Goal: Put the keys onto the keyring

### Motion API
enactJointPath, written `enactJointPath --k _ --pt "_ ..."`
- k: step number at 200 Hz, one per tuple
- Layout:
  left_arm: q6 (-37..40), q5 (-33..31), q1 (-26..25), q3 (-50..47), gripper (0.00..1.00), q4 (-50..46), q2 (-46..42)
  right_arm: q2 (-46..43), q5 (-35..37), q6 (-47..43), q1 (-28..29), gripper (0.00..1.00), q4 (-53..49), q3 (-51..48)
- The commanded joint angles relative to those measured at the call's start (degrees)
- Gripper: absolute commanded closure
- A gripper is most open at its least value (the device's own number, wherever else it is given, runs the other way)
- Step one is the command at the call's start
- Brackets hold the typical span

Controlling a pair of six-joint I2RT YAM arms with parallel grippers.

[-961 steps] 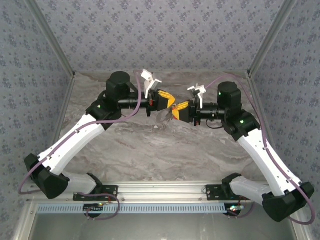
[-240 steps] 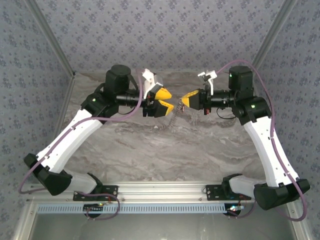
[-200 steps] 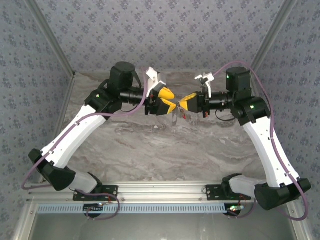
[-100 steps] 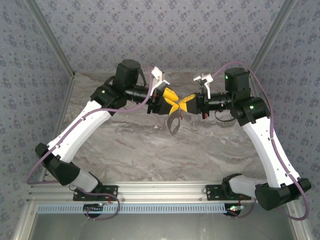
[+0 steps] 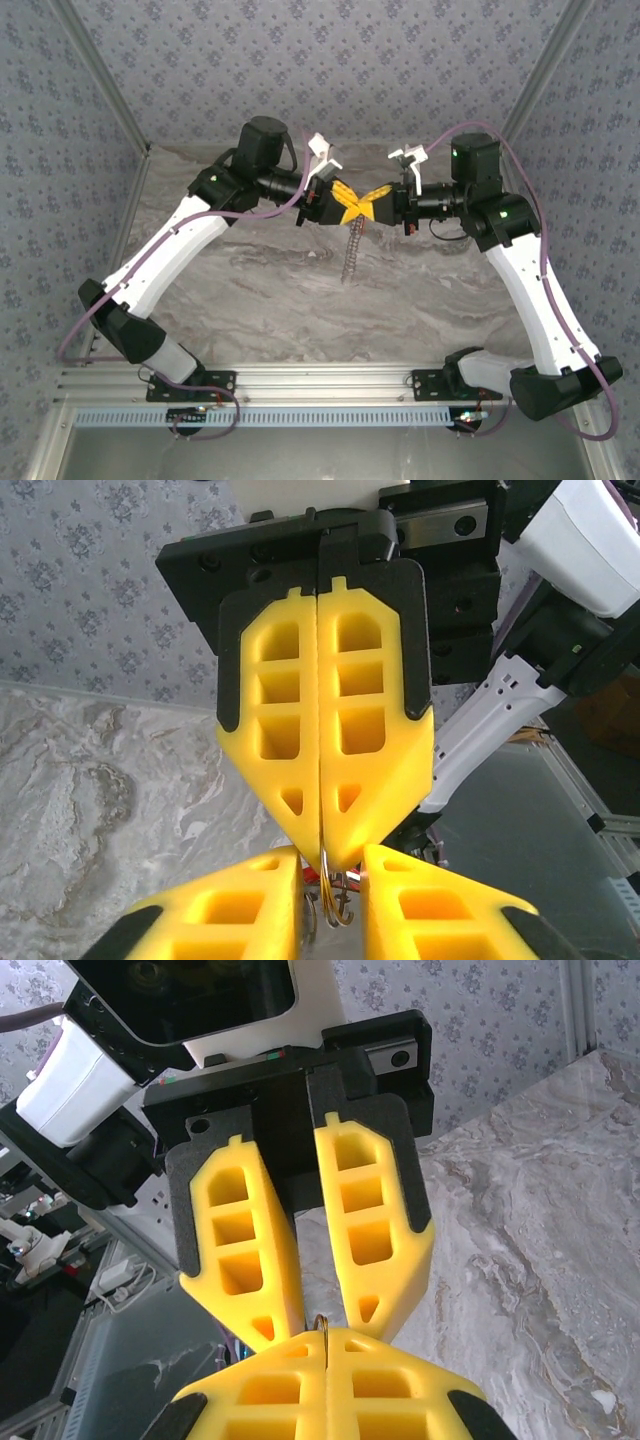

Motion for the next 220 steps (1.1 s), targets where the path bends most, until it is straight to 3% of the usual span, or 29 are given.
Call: enactJointPath --k 1,19,29,46,63,90,105,168,220 --pt "1.13 2.23 -1.14 2.12 0.87 -0.73 0.70 -0.20 -1.09 1.31 0.61 1.00 2.84 0.75" --pt "-0.06 1.68 -1.23 1.69 1.00 1.25 0.45 -0.28 -1.07 1.40 0.74 1.00 2.84 0.74" --pt "-1.18 0.93 -1.18 1.00 1.00 3.06 0.07 -0.53 -0.79 1.84 0.71 1.00 2.84 0.66" --pt "-3.74 -1.19 -1.09 -1.22 1.00 7.81 -1.30 -2.18 -0.19 5.23 -0.89 0.70 6.80 -1.19" --pt "-5.86 -2.69 -0.97 -3.06 1.00 11.50 -2.66 -5.67 -0.26 11.84 -4.78 0.58 15.22 -5.25" --pt "-8.58 -4.01 -0.95 -5.25 1.00 15.90 -4.35 -10.81 -2.31 26.39 -10.23 0.54 33.93 -13.83" --pt "-9.92 -5.02 -0.94 -6.77 1.00 18.37 -5.59 -12.68 -0.48 30.24 -10.91 0.54 38.78 -17.79" --pt "-13.51 -7.37 -0.94 -8.49 1.00 22.84 -7.44 -19.21 14.31 29.20 -3.68 0.44 40.71 -27.81" --pt "-14.57 -7.48 -1.05 -8.40 1.00 23.95 -7.97 -18.04 22.16 24.97 5.18 0.39 40.14 -28.21"
